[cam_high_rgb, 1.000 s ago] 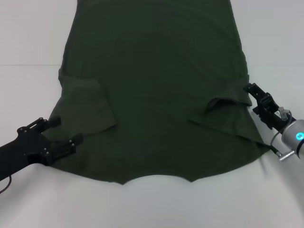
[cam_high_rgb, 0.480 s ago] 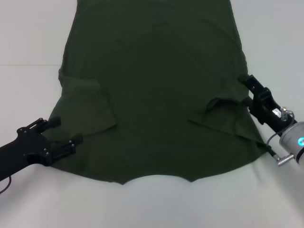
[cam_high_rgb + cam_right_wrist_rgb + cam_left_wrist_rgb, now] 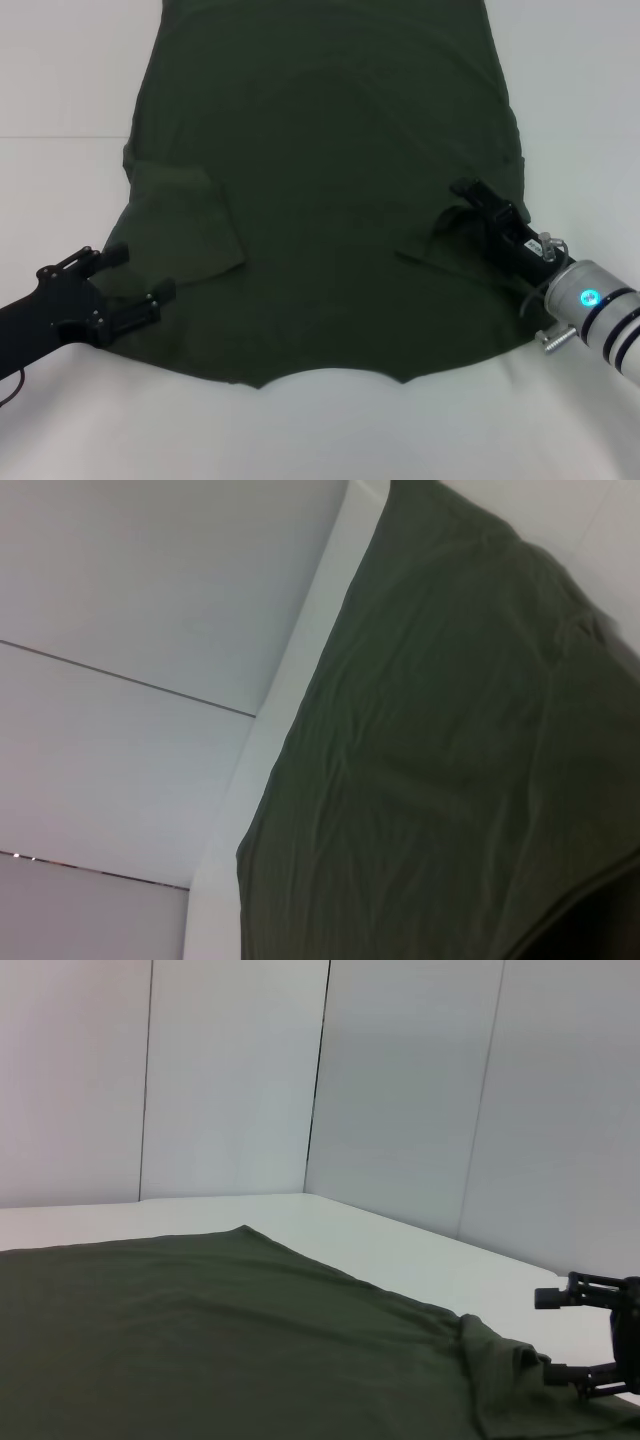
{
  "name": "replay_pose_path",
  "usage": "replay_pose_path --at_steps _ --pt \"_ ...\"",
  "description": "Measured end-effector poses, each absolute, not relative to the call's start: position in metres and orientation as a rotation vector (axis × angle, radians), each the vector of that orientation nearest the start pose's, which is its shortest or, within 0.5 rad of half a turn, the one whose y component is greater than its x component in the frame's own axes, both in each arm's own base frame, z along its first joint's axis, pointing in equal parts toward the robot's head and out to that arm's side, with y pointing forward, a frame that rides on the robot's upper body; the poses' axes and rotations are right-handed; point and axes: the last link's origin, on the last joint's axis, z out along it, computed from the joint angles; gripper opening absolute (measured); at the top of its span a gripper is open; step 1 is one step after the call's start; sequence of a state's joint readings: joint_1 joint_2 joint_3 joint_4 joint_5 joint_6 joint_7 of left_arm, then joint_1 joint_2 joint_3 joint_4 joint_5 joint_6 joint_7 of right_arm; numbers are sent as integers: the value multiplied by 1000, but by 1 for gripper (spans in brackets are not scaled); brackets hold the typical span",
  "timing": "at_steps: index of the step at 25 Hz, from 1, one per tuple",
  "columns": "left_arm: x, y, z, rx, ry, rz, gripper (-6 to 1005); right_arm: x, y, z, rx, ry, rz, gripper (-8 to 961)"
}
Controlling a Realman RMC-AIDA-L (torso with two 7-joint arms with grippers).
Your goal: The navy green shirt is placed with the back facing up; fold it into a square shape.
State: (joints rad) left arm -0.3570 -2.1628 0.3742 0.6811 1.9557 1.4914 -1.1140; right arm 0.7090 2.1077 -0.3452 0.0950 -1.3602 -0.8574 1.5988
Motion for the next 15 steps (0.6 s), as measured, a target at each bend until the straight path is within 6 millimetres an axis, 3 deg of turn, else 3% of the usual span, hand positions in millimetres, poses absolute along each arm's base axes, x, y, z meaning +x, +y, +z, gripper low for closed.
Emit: replay_pose_path --at_steps 15 --pt "-326 291 18 -2286 -627 -734 862 287 398 -77 -1249 1911 1148 946"
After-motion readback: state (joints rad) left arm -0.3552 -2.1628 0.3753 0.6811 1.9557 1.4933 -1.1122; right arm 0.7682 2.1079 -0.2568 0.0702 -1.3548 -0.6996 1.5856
